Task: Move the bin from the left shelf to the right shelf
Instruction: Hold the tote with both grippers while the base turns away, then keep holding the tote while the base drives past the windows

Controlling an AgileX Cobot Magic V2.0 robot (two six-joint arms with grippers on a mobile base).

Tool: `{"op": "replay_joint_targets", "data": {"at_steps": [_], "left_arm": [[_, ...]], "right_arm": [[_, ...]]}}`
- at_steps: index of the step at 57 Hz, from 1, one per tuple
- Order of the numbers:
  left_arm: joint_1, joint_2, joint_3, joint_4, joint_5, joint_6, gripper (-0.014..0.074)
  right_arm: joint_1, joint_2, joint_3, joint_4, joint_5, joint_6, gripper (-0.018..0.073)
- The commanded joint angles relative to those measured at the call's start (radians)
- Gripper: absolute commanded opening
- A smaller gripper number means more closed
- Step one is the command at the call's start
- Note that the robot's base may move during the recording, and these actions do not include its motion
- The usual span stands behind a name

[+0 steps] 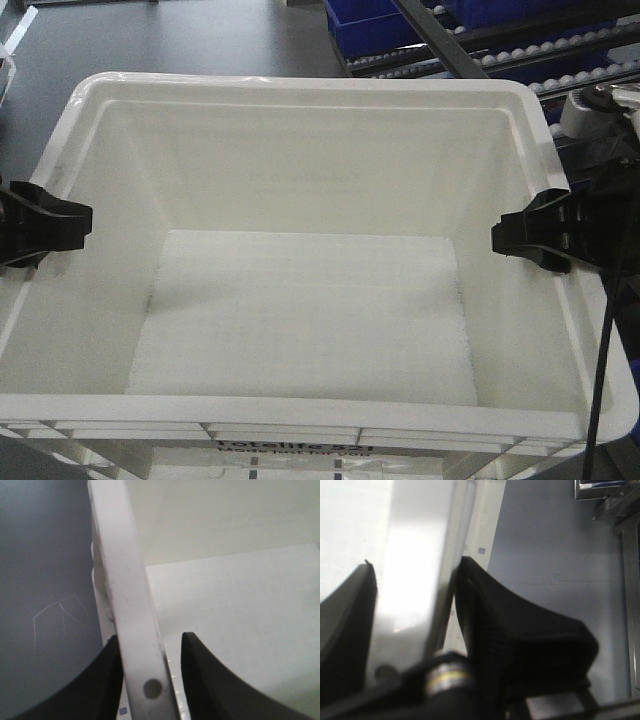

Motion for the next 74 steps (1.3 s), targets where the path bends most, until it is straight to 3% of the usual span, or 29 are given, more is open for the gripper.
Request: {"op": "replay_joint_targets", "data": {"at_steps": [1, 74], "left_arm": [[-0.013, -0.03, -0.039, -0.052, -0.106, 0.035, -0.0006], [-0.013, -0.03, -0.039, -0.052, -0.106, 0.035, -0.0006]], "right_arm": [[-0.001, -0.032, -0.041, 0.043, -0.098, -0.05, -0.0004], [-0.001, -0.032, -0.041, 0.043, -0.097, -0.05, -0.0004]]}}
